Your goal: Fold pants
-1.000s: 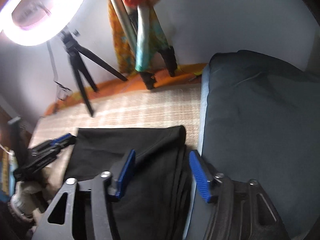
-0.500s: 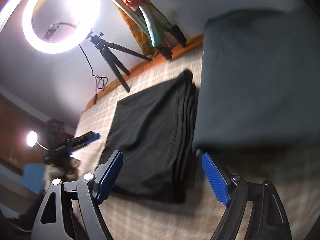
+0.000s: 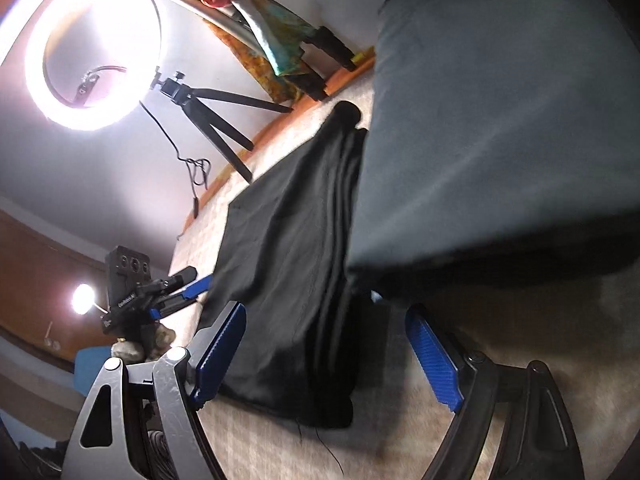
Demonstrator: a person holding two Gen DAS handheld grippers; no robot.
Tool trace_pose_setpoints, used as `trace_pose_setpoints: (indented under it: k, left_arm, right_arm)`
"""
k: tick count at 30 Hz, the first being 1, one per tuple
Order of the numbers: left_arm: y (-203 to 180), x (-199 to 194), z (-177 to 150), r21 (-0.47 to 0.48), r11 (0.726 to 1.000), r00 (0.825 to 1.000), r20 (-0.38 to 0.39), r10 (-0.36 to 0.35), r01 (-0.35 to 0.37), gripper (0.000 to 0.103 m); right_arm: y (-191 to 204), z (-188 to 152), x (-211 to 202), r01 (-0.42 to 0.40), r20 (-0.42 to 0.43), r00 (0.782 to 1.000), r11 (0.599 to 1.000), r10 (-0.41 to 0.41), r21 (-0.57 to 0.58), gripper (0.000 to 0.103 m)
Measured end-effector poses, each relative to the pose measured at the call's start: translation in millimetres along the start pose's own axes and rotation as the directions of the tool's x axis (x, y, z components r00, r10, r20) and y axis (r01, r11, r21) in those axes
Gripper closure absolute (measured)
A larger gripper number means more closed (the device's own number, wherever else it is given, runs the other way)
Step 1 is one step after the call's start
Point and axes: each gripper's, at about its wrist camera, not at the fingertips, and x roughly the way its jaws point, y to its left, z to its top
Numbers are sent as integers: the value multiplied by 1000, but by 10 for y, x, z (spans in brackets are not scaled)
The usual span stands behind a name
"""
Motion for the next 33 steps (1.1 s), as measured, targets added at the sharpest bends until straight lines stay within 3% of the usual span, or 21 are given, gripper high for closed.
trace_pose_setpoints:
  k: [8,11,13,14,15,16,21,33]
  left_arm:
    - [37,147,96,-37,995,995,31,-92,93,41]
    - [-2,201,144,-40,995,995,43,-88,89,44]
    - [-33,255,170,-36,996,996,47,-78,79,57]
    - [-23,283,173,-41,996,996,44,-73,74,76]
    - [-9,319,175,-48,997,997,37,-66,68,93]
    - [6,351,171,-52,997,998,39,-59,61,95]
    - [-45,277,132,-9,999,995,92,-47,48,96]
    - [-638,-135,229,172,985,977,202,-68,33,100]
  right_arm:
    - [24,-11,87,-79,25,997,997,79,8,18]
    - [138,-43,192,-50,20,999,998,51,-30,32]
    - [207,-57,233,-10,17,1000,998,11,-55,53]
    - [211,-71,238,6,11,1000,999,-5,-53,67]
    - [216,-85,233,15,12,1000,999,-15,-52,71]
    - [217,-103,215,24,17,1000,998,-23,-54,73]
    - [377,-126,69,79,42,996,992,-75,-102,88]
    - [926,-73,-261,161,105,985,950,-137,-268,90]
